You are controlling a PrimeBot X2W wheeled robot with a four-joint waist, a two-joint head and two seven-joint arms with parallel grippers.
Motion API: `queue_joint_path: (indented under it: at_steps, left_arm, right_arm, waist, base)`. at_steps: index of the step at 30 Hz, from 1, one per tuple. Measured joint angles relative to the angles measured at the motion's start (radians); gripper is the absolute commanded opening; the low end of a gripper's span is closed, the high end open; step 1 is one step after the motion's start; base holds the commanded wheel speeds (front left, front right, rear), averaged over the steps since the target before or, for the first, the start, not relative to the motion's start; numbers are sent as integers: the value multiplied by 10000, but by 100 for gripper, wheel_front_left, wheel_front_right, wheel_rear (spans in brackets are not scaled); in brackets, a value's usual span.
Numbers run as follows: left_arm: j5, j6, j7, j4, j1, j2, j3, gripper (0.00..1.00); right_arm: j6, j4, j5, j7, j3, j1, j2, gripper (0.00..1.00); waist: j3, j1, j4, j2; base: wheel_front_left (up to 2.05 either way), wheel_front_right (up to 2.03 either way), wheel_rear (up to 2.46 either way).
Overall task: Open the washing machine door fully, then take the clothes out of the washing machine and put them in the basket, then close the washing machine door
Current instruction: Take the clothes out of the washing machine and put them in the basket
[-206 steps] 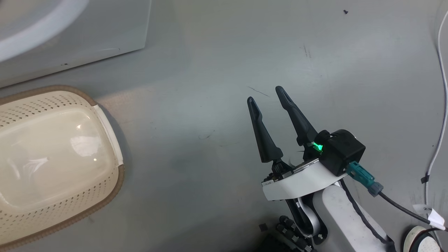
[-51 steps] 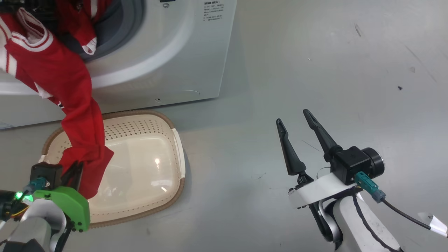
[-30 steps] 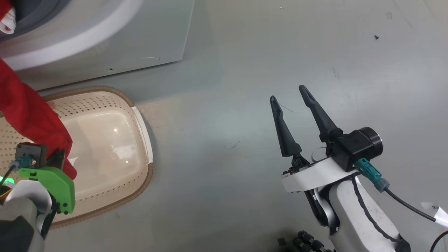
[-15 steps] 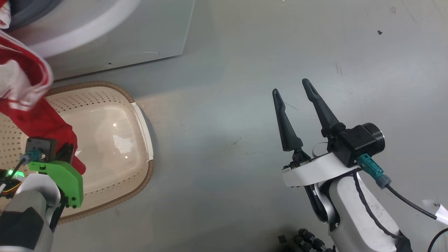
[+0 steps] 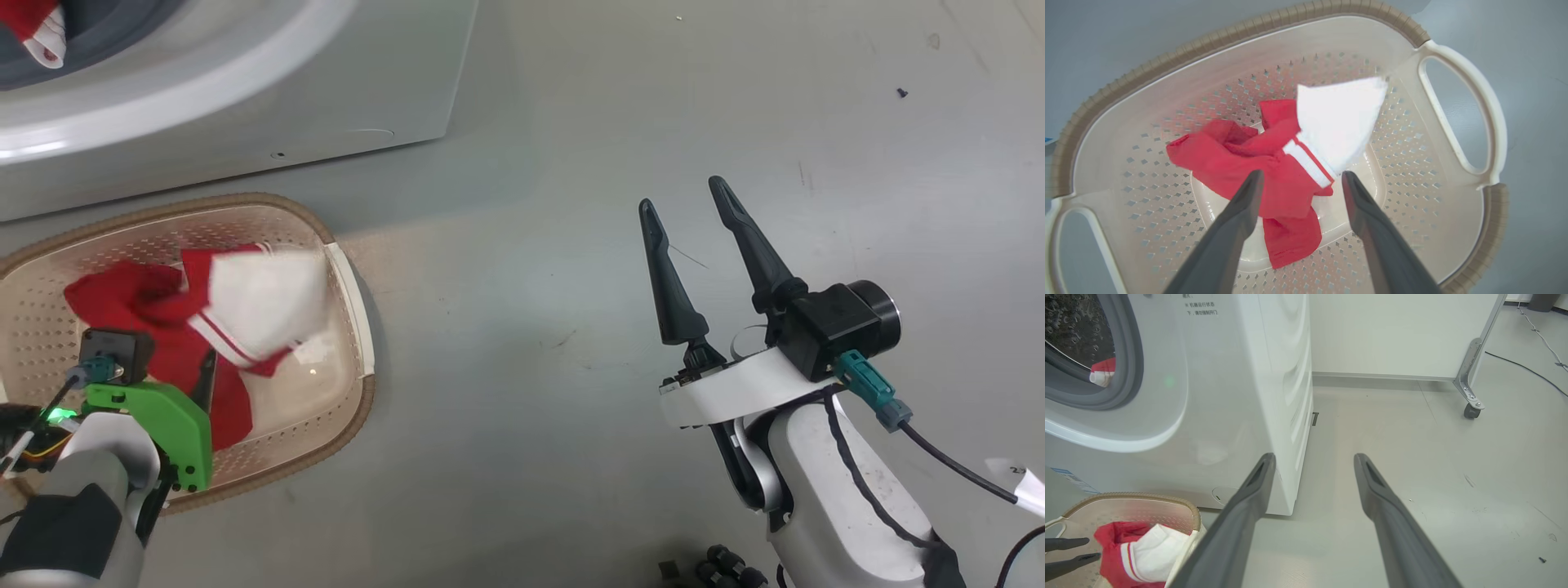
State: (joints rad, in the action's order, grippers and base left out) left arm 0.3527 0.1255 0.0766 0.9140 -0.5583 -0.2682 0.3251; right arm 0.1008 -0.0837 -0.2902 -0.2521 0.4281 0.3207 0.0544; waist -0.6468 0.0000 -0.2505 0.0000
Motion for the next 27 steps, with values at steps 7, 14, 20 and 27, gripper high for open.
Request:
queue_joint_path:
  at_steps: [7,14,20,27]
  left_arm:
    - [123,0,334,357,-1,52,17,100]
    - [353,0,892,456,2,182,109,100]
    - [587,0,1438,293,2,384,188,100]
    - [708,0,1649,-178,33,477,307,100]
  right_arm:
    - [2,-161,0,0,-61,0,2,100]
    - [2,-328,0,0,-221,1,4,100]
    - [0,-516,0,0,-424,-3,8,100]
    - [-35,-754,-2,0,-593,-44,13,100]
  waist:
    - [368,0,165,0]
    - [879,0,364,0]
    - [1415,0,585,0]
    - [2114,0,922,0]
  base:
    - [0,0,0]
    - [0,0,0]
    - [0,0,0]
    - [0,0,0]
